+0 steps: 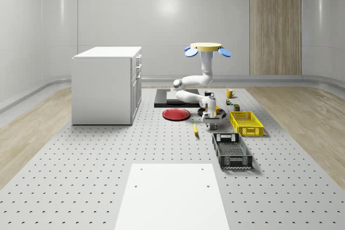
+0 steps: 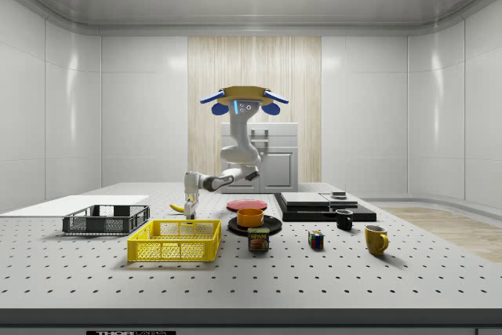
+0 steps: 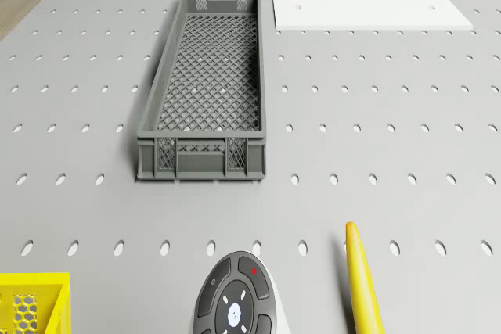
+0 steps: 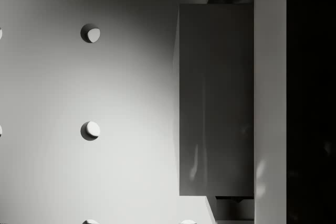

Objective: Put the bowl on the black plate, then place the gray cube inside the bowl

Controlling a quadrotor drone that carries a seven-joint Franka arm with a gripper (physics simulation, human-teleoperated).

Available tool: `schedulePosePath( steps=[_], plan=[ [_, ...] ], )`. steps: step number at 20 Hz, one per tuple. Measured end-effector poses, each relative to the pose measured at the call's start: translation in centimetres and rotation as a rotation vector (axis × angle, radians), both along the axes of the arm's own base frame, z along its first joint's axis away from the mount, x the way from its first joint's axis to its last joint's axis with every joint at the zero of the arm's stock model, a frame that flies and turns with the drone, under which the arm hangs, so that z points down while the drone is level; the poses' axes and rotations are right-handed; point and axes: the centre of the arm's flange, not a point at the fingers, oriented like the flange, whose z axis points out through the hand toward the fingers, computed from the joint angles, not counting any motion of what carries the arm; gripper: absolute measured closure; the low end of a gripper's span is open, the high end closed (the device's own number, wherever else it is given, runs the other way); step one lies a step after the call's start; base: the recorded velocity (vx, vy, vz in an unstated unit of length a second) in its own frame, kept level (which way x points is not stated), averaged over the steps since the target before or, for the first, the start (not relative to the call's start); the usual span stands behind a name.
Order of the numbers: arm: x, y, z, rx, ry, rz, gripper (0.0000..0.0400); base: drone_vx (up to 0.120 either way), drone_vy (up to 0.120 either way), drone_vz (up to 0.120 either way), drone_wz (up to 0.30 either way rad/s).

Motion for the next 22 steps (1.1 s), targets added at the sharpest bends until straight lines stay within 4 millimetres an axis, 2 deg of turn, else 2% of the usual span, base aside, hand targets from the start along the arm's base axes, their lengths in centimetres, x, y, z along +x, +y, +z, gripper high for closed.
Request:
schedulePosePath(
  steps=[1,3,5,8,14,22],
  plan=[
    [0.0,0.0,0.1,0.000,0.000,0.000,0.0000,0.000,0.000,0.000,0.000],
    [0.0,0.0,0.3,0.000,0.000,0.000,0.0059,0.000,0.000,0.000,0.000],
    [0.0,0.0,0.4,0.000,0.000,0.000,0.0095,0.000,0.000,0.000,0.000],
    [0.0,0.0,0.5,0.000,0.000,0.000,0.0124,0.000,0.000,0.000,0.000],
    [0.0,0.0,-0.1,0.000,0.000,0.000,0.0144,0.000,0.000,0.000,0.000],
    [0.0,0.0,-2.1,0.000,0.000,0.000,0.0149,0.000,0.000,0.120,0.000]
  ],
)
